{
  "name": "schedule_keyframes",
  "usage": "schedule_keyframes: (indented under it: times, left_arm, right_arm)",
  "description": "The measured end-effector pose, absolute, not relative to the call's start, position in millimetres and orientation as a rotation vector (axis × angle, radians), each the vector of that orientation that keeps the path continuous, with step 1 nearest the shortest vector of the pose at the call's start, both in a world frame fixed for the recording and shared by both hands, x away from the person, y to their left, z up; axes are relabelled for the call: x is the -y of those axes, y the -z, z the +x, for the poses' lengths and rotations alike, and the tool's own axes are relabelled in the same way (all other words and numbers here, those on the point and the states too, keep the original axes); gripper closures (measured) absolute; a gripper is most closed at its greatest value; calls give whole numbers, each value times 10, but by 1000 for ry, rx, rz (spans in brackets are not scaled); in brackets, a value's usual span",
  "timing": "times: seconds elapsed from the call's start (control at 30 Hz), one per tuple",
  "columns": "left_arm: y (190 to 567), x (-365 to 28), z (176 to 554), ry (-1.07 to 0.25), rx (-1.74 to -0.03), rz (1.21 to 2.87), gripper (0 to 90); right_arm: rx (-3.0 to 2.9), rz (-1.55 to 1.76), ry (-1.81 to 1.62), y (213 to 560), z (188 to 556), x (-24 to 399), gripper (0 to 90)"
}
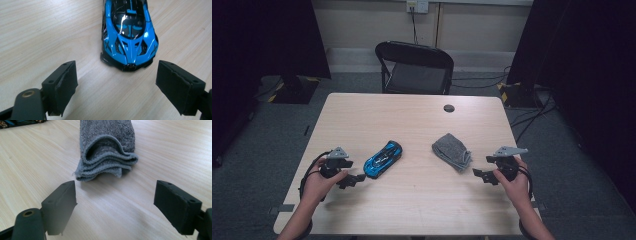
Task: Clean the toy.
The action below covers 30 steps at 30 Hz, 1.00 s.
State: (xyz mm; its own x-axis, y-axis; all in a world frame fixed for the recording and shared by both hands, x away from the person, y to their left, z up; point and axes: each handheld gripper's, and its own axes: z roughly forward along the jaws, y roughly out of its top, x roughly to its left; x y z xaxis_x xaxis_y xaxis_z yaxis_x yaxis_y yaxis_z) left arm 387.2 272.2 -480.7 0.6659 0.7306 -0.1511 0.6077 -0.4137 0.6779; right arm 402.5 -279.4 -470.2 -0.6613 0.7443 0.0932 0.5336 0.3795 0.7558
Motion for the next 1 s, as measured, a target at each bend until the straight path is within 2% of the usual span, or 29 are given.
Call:
schedule_keyframes:
  times: [1.0]
  left_arm:
    - [4874, -2835, 3674, -223, -976, 2177, 173]
  right_arm:
    - [-2418, 1131, -1085, 4855, 3775, 2975, 173]
